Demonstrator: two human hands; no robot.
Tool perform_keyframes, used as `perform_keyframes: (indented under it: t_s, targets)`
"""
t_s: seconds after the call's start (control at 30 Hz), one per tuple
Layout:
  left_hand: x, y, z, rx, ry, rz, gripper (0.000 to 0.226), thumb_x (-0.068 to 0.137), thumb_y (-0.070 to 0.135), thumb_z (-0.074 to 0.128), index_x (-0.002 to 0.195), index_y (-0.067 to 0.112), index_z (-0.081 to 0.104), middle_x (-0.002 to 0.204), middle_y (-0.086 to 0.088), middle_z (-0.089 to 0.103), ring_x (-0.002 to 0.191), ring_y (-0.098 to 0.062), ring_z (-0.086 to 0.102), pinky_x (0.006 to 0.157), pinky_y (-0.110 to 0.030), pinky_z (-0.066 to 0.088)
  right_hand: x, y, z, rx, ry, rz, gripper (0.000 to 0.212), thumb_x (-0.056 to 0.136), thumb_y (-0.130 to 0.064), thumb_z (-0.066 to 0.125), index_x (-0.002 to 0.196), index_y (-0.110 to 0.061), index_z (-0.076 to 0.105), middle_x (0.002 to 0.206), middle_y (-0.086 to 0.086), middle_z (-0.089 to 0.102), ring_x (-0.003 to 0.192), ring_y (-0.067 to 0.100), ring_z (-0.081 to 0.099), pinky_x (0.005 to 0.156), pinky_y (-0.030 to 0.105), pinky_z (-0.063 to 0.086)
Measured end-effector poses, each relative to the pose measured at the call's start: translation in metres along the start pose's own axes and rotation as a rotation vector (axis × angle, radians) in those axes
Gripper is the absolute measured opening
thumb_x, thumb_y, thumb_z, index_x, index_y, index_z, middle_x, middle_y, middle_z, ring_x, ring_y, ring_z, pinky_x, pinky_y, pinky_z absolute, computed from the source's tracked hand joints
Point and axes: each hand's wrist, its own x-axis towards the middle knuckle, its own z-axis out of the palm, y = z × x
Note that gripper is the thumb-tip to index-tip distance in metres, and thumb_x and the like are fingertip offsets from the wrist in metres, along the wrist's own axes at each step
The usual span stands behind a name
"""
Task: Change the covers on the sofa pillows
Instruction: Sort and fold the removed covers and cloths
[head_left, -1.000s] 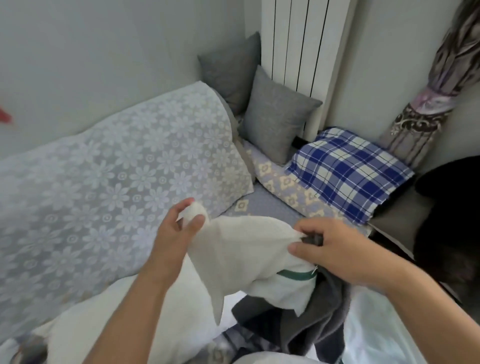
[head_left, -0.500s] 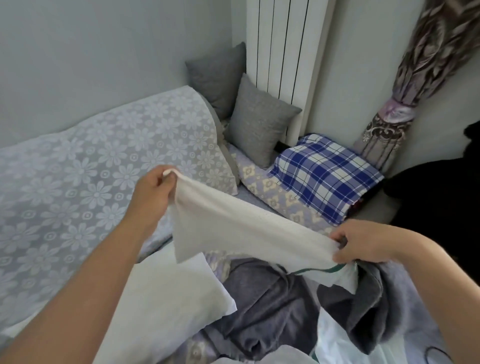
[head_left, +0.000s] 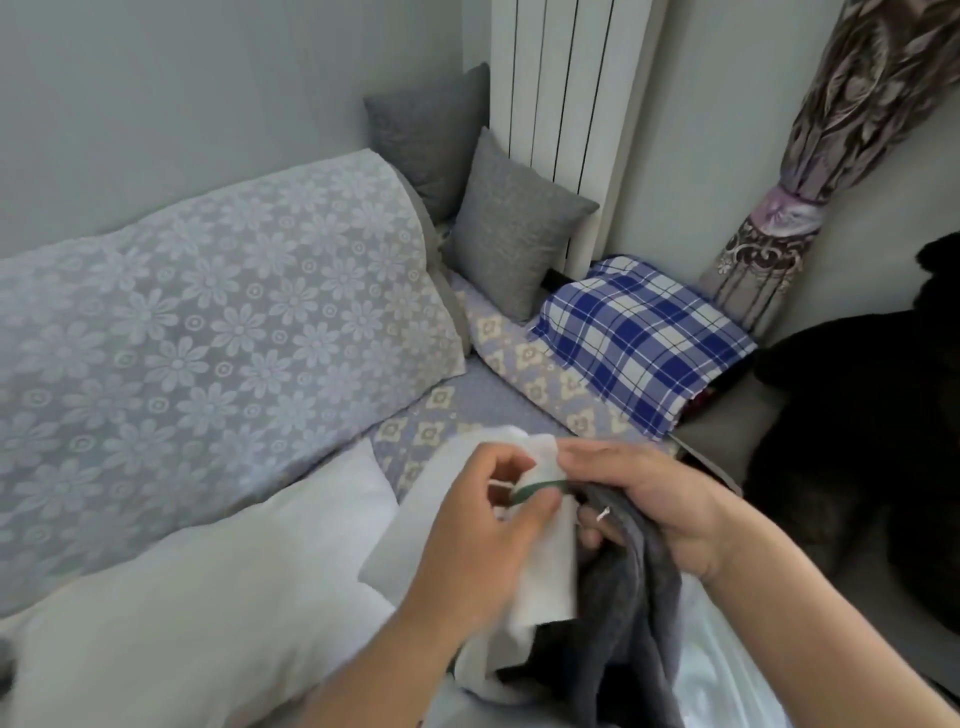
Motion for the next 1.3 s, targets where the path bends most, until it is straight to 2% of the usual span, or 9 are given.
perform_keyframes:
  t_s: [0.23, 0.33, 0.4, 0.5, 0.6, 0.7, 0.93, 1.07, 1.3]
  targets:
    - [-0.007, -0.023, -0.027, -0.522, 0.102, -0.363, 0.013, 0.089, 0.015, 0.071, 0.096, 0.024, 0.077, 0.105, -0.010, 0.075, 0.090, -0.027, 0.071, 0.080, -0.042, 0.055, 0.000, 0.030, -0.002, 0.093, -0.292, 0.020, 0.049, 0.101, -0.019, 0.046, 0.147, -0.003, 0.043, 0.154, 0.023, 0.039, 0.045, 0.008, 0.049, 0.063, 0.028, 0.052]
    - [-0.010, -0.022, -0.024, -0.518, 0.158, -0.355, 0.008, 0.086, 0.015, 0.073, 0.090, 0.019, 0.078, 0.100, -0.012, 0.076, 0.089, -0.025, 0.073, 0.080, -0.036, 0.058, 0.009, 0.037, 0.010, -0.005, -0.103, 0.041, 0.038, 0.100, -0.015, 0.049, 0.134, -0.001, 0.058, 0.140, 0.017, 0.057, 0.046, 0.009, 0.051, 0.055, 0.025, 0.051]
    - [-0.013, -0.025, -0.021, -0.438, 0.121, -0.354, 0.012, 0.093, 0.011, 0.066, 0.095, 0.015, 0.077, 0.099, -0.011, 0.076, 0.091, -0.026, 0.073, 0.080, -0.036, 0.057, 0.017, 0.042, 0.020, -0.049, 0.133, 0.012, 0.024, 0.092, -0.015, 0.060, 0.109, 0.001, 0.066, 0.107, 0.019, 0.072, 0.048, 0.015, 0.055, 0.047, 0.025, 0.050]
    - [-0.019, -0.027, -0.018, -0.267, 0.032, -0.296, 0.020, 0.098, 0.033, 0.057, 0.094, 0.021, 0.073, 0.094, -0.003, 0.073, 0.091, -0.019, 0.070, 0.080, -0.038, 0.056, 0.025, 0.054, 0.030, -0.091, 0.347, -0.014, 0.013, 0.089, -0.016, 0.069, 0.092, -0.006, 0.062, 0.073, 0.015, 0.064, 0.053, 0.020, 0.058, 0.047, 0.028, 0.050]
    - [-0.019, -0.033, -0.015, 0.133, -0.034, -0.142, 0.021, 0.101, 0.042, 0.055, 0.098, 0.029, 0.071, 0.094, 0.011, 0.070, 0.090, -0.002, 0.066, 0.083, -0.025, 0.052, 0.026, 0.061, 0.032, -0.189, 0.456, -0.026, 0.027, 0.089, -0.034, 0.074, 0.082, -0.010, 0.065, 0.070, 0.012, 0.065, 0.052, 0.019, 0.060, 0.049, 0.030, 0.050]
    - [-0.018, -0.036, -0.007, 0.236, -0.044, -0.093, 0.024, 0.102, 0.032, 0.057, 0.090, 0.017, 0.071, 0.102, 0.010, 0.059, 0.093, -0.002, 0.060, 0.081, -0.019, 0.044, 0.022, 0.058, 0.029, -0.252, 0.509, -0.021, 0.037, 0.086, -0.044, 0.075, 0.071, -0.012, 0.067, 0.069, 0.013, 0.066, 0.055, 0.023, 0.060, 0.056, 0.034, 0.051]
    - [-0.012, -0.034, -0.002, 0.073, 0.054, -0.115, 0.012, 0.096, 0.032, 0.067, 0.099, 0.034, 0.078, 0.090, 0.017, 0.076, 0.087, 0.001, 0.069, 0.083, -0.027, 0.054, 0.015, 0.063, 0.026, -0.090, 0.527, -0.030, 0.027, 0.087, -0.026, 0.076, 0.087, 0.000, 0.069, 0.080, 0.021, 0.071, 0.064, 0.028, 0.067, 0.059, 0.034, 0.056]
    - [-0.006, -0.039, 0.001, -0.005, 0.120, -0.208, 0.011, 0.092, 0.030, 0.071, 0.084, 0.029, 0.078, 0.076, 0.003, 0.075, 0.077, -0.022, 0.071, 0.079, -0.049, 0.059, 0.016, 0.069, 0.024, -0.063, 0.536, -0.021, 0.032, 0.087, -0.023, 0.076, 0.107, 0.001, 0.069, 0.093, 0.022, 0.072, 0.075, 0.030, 0.067, 0.069, 0.039, 0.056]
    - [0.010, -0.038, -0.007, -0.075, 0.080, -0.335, 0.012, 0.094, 0.014, 0.066, 0.086, 0.006, 0.063, 0.083, -0.012, 0.072, 0.072, -0.020, 0.069, 0.063, -0.027, 0.055, 0.020, 0.062, 0.025, -0.057, 0.599, -0.066, 0.012, 0.085, -0.008, 0.076, 0.090, -0.003, 0.066, 0.084, 0.025, 0.070, 0.070, 0.031, 0.065, 0.068, 0.042, 0.056]
